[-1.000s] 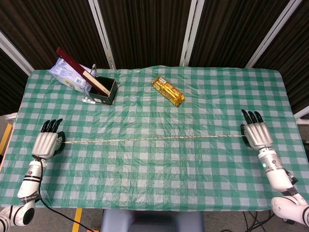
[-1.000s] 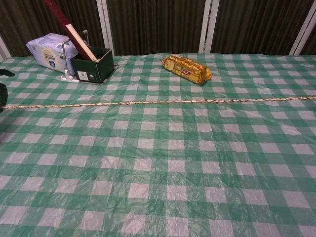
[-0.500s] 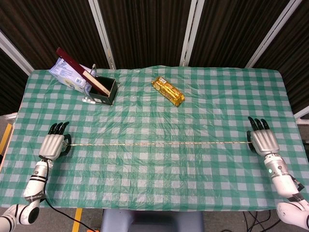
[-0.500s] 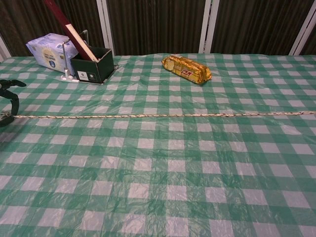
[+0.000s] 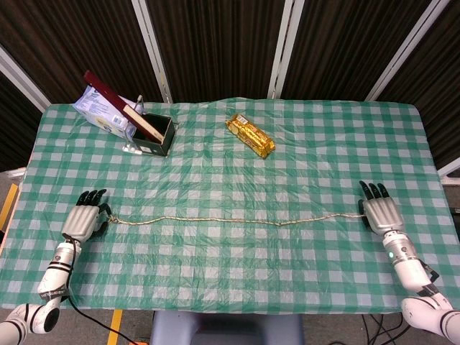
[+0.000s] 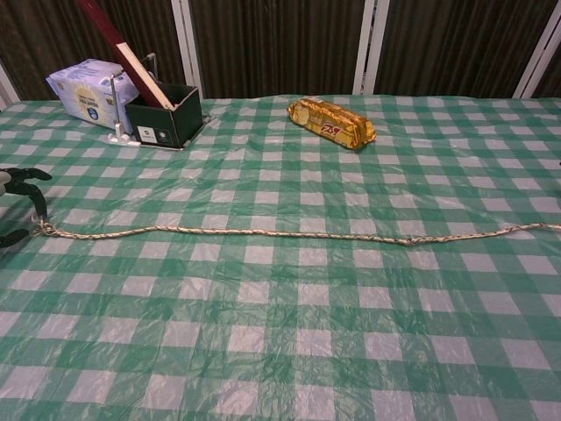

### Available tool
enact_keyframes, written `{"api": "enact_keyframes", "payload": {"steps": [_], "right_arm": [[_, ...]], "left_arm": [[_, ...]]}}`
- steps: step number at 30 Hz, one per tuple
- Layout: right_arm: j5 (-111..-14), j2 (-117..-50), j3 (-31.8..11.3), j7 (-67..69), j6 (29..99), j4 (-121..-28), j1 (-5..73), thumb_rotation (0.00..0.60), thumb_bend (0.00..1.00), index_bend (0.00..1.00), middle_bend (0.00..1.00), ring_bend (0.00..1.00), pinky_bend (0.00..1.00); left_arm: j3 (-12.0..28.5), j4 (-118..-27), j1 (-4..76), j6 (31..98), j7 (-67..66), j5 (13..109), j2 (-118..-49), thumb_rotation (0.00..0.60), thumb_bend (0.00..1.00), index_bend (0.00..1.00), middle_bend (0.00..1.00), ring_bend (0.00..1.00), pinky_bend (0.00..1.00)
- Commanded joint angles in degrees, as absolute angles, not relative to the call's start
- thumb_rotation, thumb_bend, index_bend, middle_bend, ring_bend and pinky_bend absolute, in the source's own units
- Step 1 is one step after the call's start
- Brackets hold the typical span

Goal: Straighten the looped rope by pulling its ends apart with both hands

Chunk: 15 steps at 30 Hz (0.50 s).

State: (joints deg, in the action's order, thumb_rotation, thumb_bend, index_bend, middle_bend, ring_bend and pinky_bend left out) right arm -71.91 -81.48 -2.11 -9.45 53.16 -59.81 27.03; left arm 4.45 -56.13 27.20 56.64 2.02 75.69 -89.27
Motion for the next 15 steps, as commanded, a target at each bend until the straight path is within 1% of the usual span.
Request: {"api": "enact_keyframes", "payload": {"steps": [1, 2, 3, 4, 6, 7, 10, 13, 15], "right_arm": [[-72.29, -81.82, -2.19, -9.28, 53.34, -59.38, 26.90, 0.600, 0.53, 0.32, 0.00, 0.00, 0.00], [-72.22, -81.79, -2.18, -9.60, 53.22, -59.29, 26.86, 0.600, 0.53, 0.27, 0.00, 0.00, 0.00], [-72.14, -81.66, -2.14, -10.27, 53.06, -59.27, 26.84, 0.600, 0.53, 0.20, 0.00, 0.00, 0.00], [-72.14, -81.62, -2.16, -10.78, 53.17, -59.23, 26.81, 0.600, 0.53, 0.14, 0.00, 0.00, 0.00], [-71.88, -81.52, -2.33, -11.65, 53.52, -59.36, 26.54, 0.600, 0.51, 0.06, 0.00, 0.00, 0.00], [-71.69, -81.41, -2.50, -11.81, 53.73, -59.56, 26.39, 0.600, 0.49, 0.02, 0.00, 0.00, 0.00], [-70.93, -80.88, -2.92, -12.27, 54.09, -60.09, 25.82, 0.600, 0.39, 0.00, 0.00, 0.00, 0.00], [-70.13, -80.22, -3.05, -12.45, 53.31, -60.46, 25.51, 0.600, 0.34, 0.00, 0.00, 0.00, 0.00], [-70.21, -79.92, -3.00, -13.03, 53.34, -60.45, 25.43, 0.600, 0.33, 0.00, 0.00, 0.00, 0.00]], "left_arm": [[4.45, -56.96, 27.23, 55.95, 1.61, 75.20, -88.71, 0.600, 0.45, 0.22, 0.02, 0.00, 0.07], [4.50, -57.22, 27.17, 55.83, 1.36, 74.96, -88.51, 0.600, 0.45, 0.16, 0.02, 0.00, 0.07], [4.76, -57.66, 27.01, 55.78, 1.02, 74.40, -88.22, 0.600, 0.45, 0.12, 0.01, 0.00, 0.07], [5.07, -58.07, 26.81, 55.99, 0.86, 73.92, -88.01, 0.600, 0.45, 0.06, 0.00, 0.00, 0.07], [5.65, -59.10, 26.23, 56.90, 0.41, 73.11, -87.28, 0.600, 0.45, 0.01, 0.00, 0.00, 0.08], [5.89, -59.63, 25.95, 57.45, 0.22, 72.85, -86.86, 0.600, 0.45, 0.00, 0.00, 0.00, 0.08], [6.41, -61.89, 24.89, 59.53, 0.17, 72.62, -84.97, 0.600, 0.45, 0.00, 0.00, 0.00, 0.08], [6.56, -64.32, 23.62, 61.31, 0.76, 72.61, -82.70, 0.600, 0.45, 0.00, 0.00, 0.00, 0.08], [6.19, -66.88, 22.47, 63.11, 2.44, 73.73, -80.80, 0.600, 0.46, 0.00, 0.00, 0.00, 0.08]]}}
